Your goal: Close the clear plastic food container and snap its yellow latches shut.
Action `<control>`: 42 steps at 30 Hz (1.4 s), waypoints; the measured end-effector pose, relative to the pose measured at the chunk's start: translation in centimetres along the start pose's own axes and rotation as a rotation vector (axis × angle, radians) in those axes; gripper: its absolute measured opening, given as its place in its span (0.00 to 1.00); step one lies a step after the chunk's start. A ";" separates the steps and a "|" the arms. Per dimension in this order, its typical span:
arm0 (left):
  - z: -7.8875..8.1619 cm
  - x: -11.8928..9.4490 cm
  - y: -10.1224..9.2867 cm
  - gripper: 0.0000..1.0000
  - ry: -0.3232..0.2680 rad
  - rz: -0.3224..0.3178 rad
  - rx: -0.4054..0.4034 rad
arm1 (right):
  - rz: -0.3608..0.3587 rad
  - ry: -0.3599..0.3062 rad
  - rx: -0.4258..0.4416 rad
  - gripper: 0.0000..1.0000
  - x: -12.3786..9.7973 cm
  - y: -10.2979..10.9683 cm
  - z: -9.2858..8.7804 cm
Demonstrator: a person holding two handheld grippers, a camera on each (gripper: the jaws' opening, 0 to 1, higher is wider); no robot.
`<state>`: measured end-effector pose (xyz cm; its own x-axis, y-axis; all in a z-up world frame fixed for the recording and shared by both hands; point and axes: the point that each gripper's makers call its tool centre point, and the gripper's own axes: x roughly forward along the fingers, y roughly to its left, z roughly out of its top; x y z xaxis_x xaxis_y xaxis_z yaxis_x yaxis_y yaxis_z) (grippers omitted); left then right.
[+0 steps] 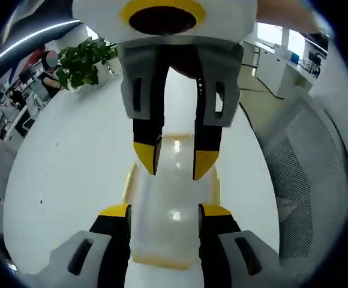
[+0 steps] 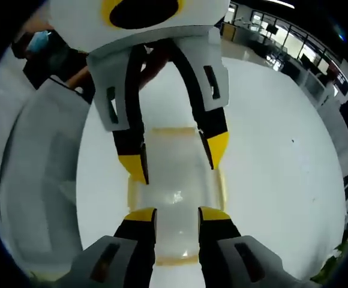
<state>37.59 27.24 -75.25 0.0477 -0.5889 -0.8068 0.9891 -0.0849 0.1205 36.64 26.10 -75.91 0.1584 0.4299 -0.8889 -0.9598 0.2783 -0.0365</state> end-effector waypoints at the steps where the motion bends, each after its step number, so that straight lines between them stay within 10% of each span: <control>1: 0.1 0.0 0.0 0.44 -0.001 0.000 -0.001 | 0.000 0.003 -0.002 0.26 0.0 0.0 0.0; 42: -0.2 0.4 -0.2 0.47 -0.040 -0.020 -0.106 | 0.051 0.014 -0.029 0.36 0.8 -1.3 0.8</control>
<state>37.40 27.18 -75.71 0.0248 -0.6194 -0.7847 0.9991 -0.0125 0.0414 38.22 26.74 -76.23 0.1063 0.4305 -0.8963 -0.9728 0.2315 -0.0042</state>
